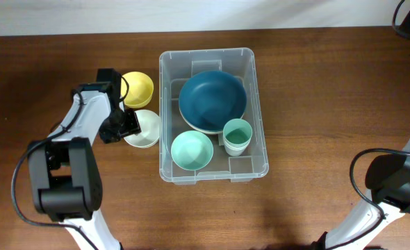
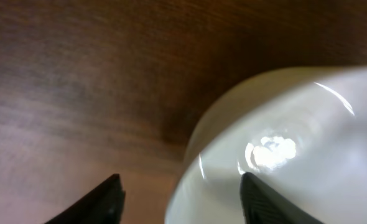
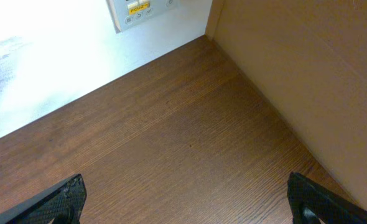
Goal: Pack container
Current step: 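Release and move the left gripper to the white bowl rim, then lift the white bowl and stack it onto the mint-green bowl, then move the left gripper to the yellow bowl and grasp its rim, then lift the yellow bowl and stack it onto the white bowl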
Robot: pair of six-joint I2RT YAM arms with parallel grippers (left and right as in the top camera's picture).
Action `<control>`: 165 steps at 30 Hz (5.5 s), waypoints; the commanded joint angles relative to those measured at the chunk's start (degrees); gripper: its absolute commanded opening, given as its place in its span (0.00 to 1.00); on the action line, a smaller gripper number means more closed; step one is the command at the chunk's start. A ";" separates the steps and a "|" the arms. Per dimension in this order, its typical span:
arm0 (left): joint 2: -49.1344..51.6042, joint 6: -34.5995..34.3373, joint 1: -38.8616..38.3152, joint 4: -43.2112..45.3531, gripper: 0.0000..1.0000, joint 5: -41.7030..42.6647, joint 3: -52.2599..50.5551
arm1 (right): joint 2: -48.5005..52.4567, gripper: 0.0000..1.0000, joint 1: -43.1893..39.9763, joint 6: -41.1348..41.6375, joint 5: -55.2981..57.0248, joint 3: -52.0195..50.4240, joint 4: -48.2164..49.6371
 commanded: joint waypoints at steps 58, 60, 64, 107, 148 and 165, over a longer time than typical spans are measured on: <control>-19.19 -0.11 -24.65 -10.45 0.00 4.20 5.60 | -0.09 0.99 -0.04 0.26 0.68 1.29 0.15; -19.19 -0.11 -24.65 -11.06 0.01 4.20 5.60 | -0.09 0.99 -0.04 0.26 0.68 1.29 0.15; -19.19 -0.09 -24.65 -11.74 0.04 5.11 5.60 | -0.09 0.99 -0.04 0.26 0.70 1.29 0.15; 2.58 -10.10 4.44 13.84 0.67 9.64 9.79 | -0.09 0.99 -0.04 0.26 0.70 1.29 0.15; -22.82 -2.21 -9.81 -7.02 0.01 8.44 10.36 | -0.09 0.99 -0.04 0.26 0.68 1.29 0.15; -22.51 -4.61 -24.17 -14.71 0.02 0.96 7.32 | -0.09 0.99 -0.04 0.26 0.70 1.29 0.15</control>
